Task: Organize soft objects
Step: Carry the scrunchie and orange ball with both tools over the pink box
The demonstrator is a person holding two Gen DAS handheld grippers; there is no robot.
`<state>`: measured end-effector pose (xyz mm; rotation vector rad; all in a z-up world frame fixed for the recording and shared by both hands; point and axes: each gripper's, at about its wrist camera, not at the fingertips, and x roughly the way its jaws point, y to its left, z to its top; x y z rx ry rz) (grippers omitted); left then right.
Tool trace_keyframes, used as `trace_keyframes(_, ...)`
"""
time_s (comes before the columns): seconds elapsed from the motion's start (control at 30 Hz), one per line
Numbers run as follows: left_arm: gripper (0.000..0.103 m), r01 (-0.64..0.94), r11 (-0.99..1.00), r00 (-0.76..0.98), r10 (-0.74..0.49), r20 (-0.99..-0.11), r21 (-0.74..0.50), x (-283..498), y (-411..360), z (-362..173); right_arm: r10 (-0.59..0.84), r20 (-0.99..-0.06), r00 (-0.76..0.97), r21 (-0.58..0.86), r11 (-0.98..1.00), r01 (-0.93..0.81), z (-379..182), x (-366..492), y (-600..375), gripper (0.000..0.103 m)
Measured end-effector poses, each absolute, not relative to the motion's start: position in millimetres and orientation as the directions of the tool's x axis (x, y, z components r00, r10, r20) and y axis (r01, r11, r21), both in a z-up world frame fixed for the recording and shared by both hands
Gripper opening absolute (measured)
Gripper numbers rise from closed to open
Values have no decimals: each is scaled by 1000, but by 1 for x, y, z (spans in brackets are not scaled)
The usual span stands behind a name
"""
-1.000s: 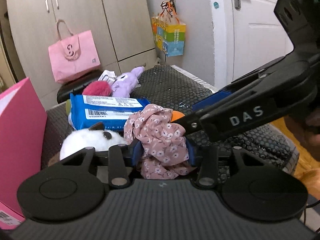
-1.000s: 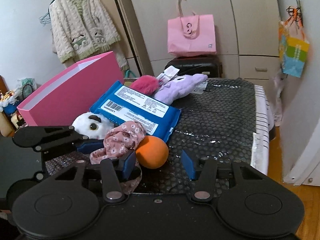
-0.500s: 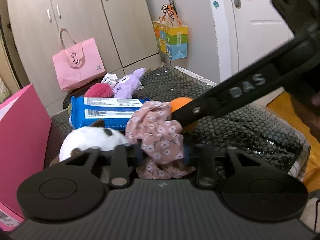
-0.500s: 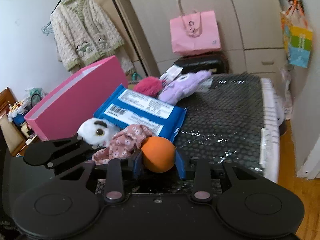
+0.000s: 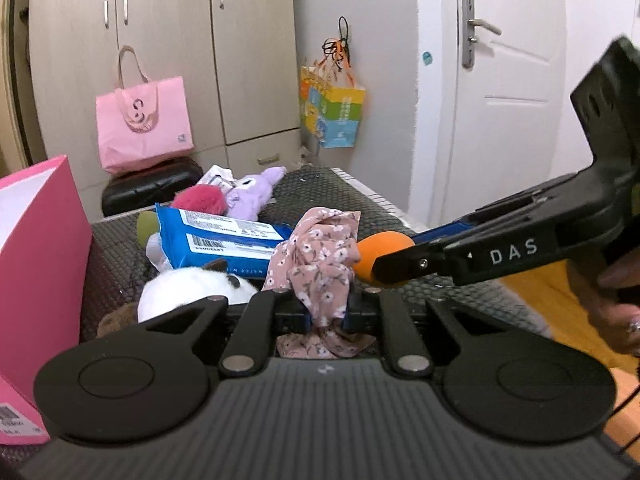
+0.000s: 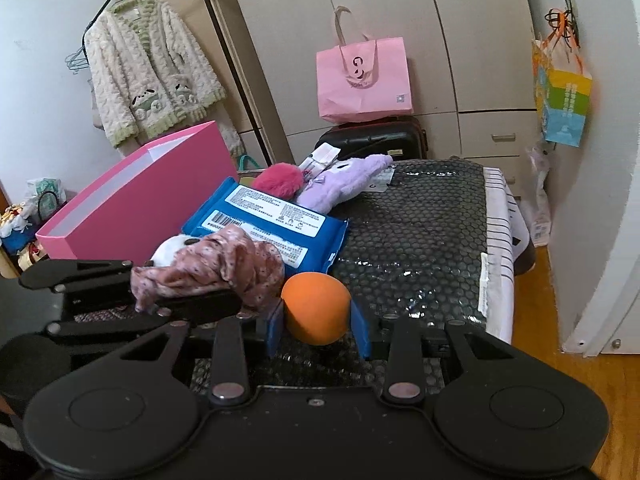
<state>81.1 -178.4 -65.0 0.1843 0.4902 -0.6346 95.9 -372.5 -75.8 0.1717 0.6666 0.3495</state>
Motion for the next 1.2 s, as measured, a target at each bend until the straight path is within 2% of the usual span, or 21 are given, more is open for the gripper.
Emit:
trace_keyframes(0.53,12,604,792,635,-543,-549,-86,49,-129,-54,396,-603,693,213,916,-339,-53,34,-338,41)
trace_keyframes(0.77,12,653,745,508,-567,-648,-139,41,-103,-47,468,-648,600,236,873,-426,-44,31,-305,41)
trace_keyframes(0.93,12,621,760,464,-554,-691,-191,44,-72,-42,510,-665,546,242,838,-489,-35,33,-278,41)
trace_keyframes(1.1,12,577,771,346,-530,-774,-270,55,-39,-44,540,-691,481,268,809,-523,-25,43,-257,42)
trace_keyframes(1.2,12,554,785,343,-520,-782,-279,61,-17,-34,562,-693,452,290,791,-538,-17,51,-246,42)
